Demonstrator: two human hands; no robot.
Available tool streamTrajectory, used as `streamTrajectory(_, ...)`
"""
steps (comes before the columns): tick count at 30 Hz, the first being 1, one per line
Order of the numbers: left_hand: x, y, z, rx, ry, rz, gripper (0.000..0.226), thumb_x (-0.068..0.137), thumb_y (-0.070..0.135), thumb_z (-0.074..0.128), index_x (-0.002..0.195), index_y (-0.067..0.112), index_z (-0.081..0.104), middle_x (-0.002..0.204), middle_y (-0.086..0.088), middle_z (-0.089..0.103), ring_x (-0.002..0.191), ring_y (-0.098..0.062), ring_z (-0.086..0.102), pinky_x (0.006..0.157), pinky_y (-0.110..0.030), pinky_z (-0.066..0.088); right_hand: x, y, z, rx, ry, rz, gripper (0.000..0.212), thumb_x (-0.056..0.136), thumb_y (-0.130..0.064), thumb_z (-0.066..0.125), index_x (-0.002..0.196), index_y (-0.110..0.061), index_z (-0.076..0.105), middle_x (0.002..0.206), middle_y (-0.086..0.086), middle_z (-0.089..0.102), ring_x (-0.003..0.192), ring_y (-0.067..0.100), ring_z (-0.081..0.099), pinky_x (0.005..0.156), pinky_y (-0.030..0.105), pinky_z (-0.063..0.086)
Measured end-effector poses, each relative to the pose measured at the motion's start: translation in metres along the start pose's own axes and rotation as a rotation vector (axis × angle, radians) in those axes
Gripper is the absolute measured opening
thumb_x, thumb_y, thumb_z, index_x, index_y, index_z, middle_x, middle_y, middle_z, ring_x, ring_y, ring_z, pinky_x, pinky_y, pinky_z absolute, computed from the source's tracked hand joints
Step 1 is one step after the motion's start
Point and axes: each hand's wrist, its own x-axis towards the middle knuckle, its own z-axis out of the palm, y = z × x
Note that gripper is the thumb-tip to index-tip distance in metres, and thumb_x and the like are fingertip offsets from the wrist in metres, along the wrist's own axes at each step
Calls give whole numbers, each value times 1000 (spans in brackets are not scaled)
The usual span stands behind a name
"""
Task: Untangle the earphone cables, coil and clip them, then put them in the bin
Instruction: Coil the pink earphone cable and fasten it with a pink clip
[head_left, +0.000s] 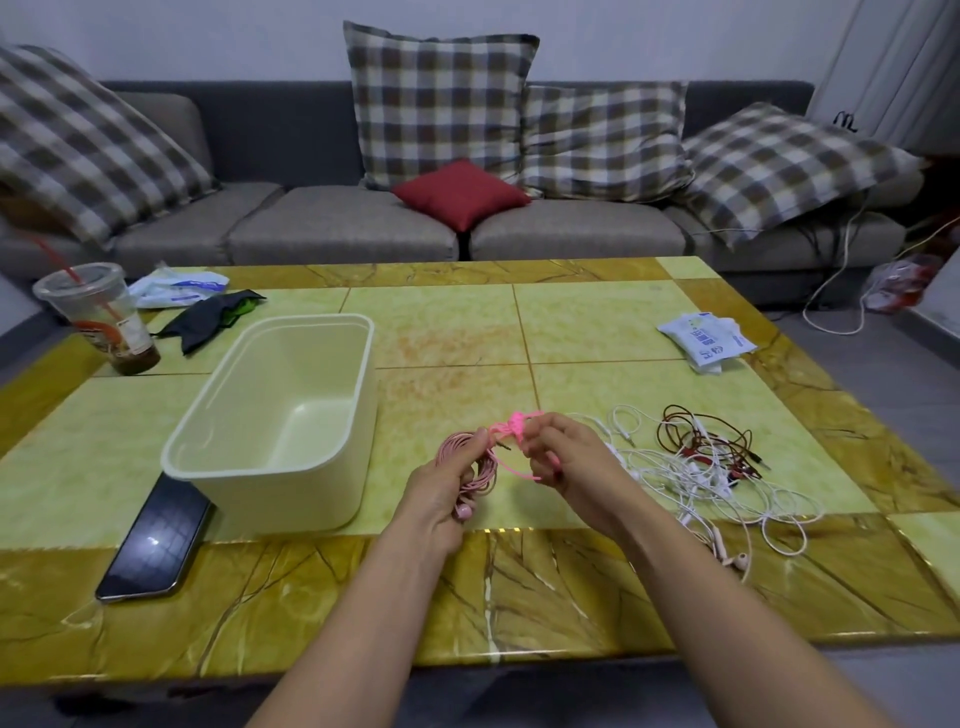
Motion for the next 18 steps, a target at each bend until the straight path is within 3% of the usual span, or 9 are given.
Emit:
streamTrajectory(2,-2,0,0,45,11,35,40,71,31,81,101,5,71,41,11,41,37,-5,29,29,-16,22,-3,-2,-2,-187,-41,-51,4,89,-8,65,89,-11,63,76,-5,62,56,6,49,58,20,39)
streamTrajectory(4,-3,0,-1,84,7,67,43,74,30,80,104,1,70,40,11,43,38,-6,31,29,-16,22,-4,0,-4,-340,-94,-99,15,81,-13,78,91,-11,67,83,-4,68,68,2,59,66,18,47)
streamTrajectory(7,-4,0,-1,153,-9,87,44,75,31,79,105,1,71,41,10,48,45,-9,33,30,-15,24,-6,2,-6,-401,-168,-103,11,83,-9,76,91,-6,69,74,5,71,71,8,66,77,19,51)
streamTrajectory(11,-2,3,-3,210,-76,99,44,69,46,76,93,9,76,51,9,45,46,-6,30,35,-17,21,-8,-4,-12,-354,-160,-96,6,88,-14,71,88,-8,72,66,3,66,65,6,58,66,11,43)
streamTrajectory(14,-2,5,-3,248,-167,73,42,93,46,52,87,9,71,58,10,56,44,-4,27,39,-19,18,-7,-10,-18,-266,-78,-122,10,87,-12,71,92,-4,74,63,-7,61,59,5,47,58,14,37)
streamTrajectory(16,-4,7,-3,267,-208,49,41,94,38,36,73,11,57,46,10,40,44,-7,24,41,-21,18,-5,-11,-22,-222,-16,-126,12,88,-9,69,95,-2,74,61,-15,62,56,4,42,55,13,36)
streamTrajectory(18,-7,7,0,300,-260,49,33,90,30,31,63,17,44,47,10,28,45,-8,21,40,-21,18,-5,-12,-23,-192,31,-135,11,88,-11,70,95,-4,75,58,-14,60,55,5,39,55,14,34)
